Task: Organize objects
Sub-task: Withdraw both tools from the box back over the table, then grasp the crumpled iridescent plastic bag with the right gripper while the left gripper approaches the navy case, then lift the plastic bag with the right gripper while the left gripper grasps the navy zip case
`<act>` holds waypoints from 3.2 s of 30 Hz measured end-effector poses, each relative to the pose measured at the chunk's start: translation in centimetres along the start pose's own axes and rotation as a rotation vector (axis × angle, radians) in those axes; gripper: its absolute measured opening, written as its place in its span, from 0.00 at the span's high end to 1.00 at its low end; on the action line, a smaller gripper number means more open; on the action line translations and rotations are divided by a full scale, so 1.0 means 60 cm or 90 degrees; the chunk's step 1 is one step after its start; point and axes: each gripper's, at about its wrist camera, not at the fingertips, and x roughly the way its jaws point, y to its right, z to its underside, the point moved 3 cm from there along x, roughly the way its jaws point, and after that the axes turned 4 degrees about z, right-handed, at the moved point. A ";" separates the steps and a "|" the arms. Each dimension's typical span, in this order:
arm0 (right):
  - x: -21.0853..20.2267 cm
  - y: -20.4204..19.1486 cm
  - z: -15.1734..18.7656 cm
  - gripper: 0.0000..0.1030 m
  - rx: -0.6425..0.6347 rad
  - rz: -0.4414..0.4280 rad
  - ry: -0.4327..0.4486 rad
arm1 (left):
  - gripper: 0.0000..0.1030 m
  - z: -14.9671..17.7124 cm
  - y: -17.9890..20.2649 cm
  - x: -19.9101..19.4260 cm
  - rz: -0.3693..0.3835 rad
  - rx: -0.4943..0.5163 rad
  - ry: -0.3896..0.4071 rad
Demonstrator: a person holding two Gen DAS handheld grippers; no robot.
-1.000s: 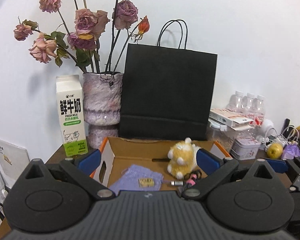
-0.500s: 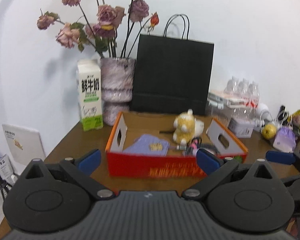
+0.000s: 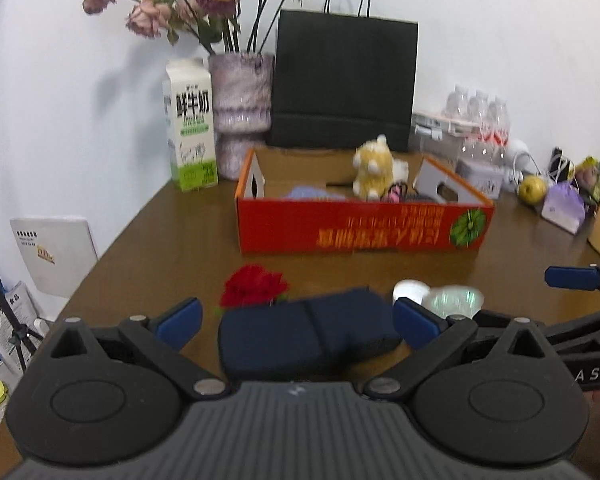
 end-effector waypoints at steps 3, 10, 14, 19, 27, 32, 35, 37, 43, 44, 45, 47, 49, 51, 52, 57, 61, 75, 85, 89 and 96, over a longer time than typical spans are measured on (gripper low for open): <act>-0.004 -0.008 0.018 0.00 -0.002 0.002 -0.013 | 0.00 0.017 -0.013 -0.004 -0.005 -0.003 -0.007; -0.006 -0.023 0.054 0.00 -0.001 0.010 -0.043 | 0.00 0.048 -0.055 -0.002 -0.011 -0.023 -0.036; 0.005 -0.036 0.065 0.00 -0.009 0.009 -0.061 | 0.00 0.052 -0.077 0.000 -0.011 -0.046 -0.034; 0.023 -0.043 0.061 0.00 0.002 0.012 -0.068 | 0.00 0.058 -0.097 0.004 -0.004 -0.076 -0.036; 0.060 -0.041 0.044 0.00 0.023 0.013 -0.065 | 0.00 0.060 -0.101 0.001 -0.003 -0.085 -0.031; 0.072 -0.047 0.040 0.03 0.015 0.007 -0.065 | 0.00 0.063 -0.098 0.006 -0.008 -0.081 -0.035; 0.076 -0.054 0.038 0.10 0.002 0.006 -0.059 | 0.00 0.064 -0.099 0.008 -0.012 -0.081 -0.038; 0.079 -0.060 0.037 0.16 -0.004 0.000 -0.057 | 0.00 0.065 -0.099 0.009 -0.014 -0.082 -0.039; 0.070 -0.072 0.033 0.54 -0.010 -0.027 -0.023 | 0.00 0.067 -0.100 0.012 -0.021 -0.082 -0.044; 0.068 -0.072 0.033 0.55 -0.011 -0.022 -0.017 | 0.00 0.068 -0.099 0.011 -0.022 -0.081 -0.044; 0.066 -0.073 0.033 0.55 -0.014 -0.019 -0.014 | 0.00 0.069 -0.099 0.011 -0.024 -0.080 -0.044; 0.062 -0.074 0.034 0.56 -0.019 -0.019 -0.010 | 0.00 0.070 -0.100 0.012 -0.026 -0.080 -0.046; 0.059 -0.076 0.035 0.57 -0.023 -0.020 -0.009 | 0.00 0.071 -0.101 0.013 -0.029 -0.082 -0.047; 0.055 -0.076 0.036 0.57 -0.025 -0.019 -0.005 | 0.00 0.071 -0.102 0.015 -0.032 -0.085 -0.048; 0.053 -0.075 0.036 0.57 -0.024 -0.018 -0.001 | 0.00 0.071 -0.102 0.016 -0.035 -0.086 -0.049; 0.043 -0.067 0.040 0.57 -0.022 -0.012 0.007 | 0.00 0.073 -0.108 0.021 -0.046 -0.097 -0.055; 0.026 -0.056 0.043 0.57 -0.021 -0.014 0.022 | 0.00 0.060 -0.107 0.019 -0.056 -0.097 -0.047; -0.005 0.008 0.048 0.58 0.015 0.005 0.053 | 0.14 -0.022 -0.115 0.106 -0.182 -0.064 -0.036; 0.002 0.009 0.051 0.57 0.019 0.006 0.045 | 0.66 0.035 -0.093 0.098 -0.096 -0.072 -0.109; 0.001 0.009 0.051 0.57 0.018 0.005 0.047 | 0.60 0.060 -0.056 0.066 -0.059 -0.044 -0.106; -0.002 0.011 0.049 0.57 0.023 0.008 0.052 | 0.15 0.034 -0.040 0.039 -0.046 -0.062 -0.044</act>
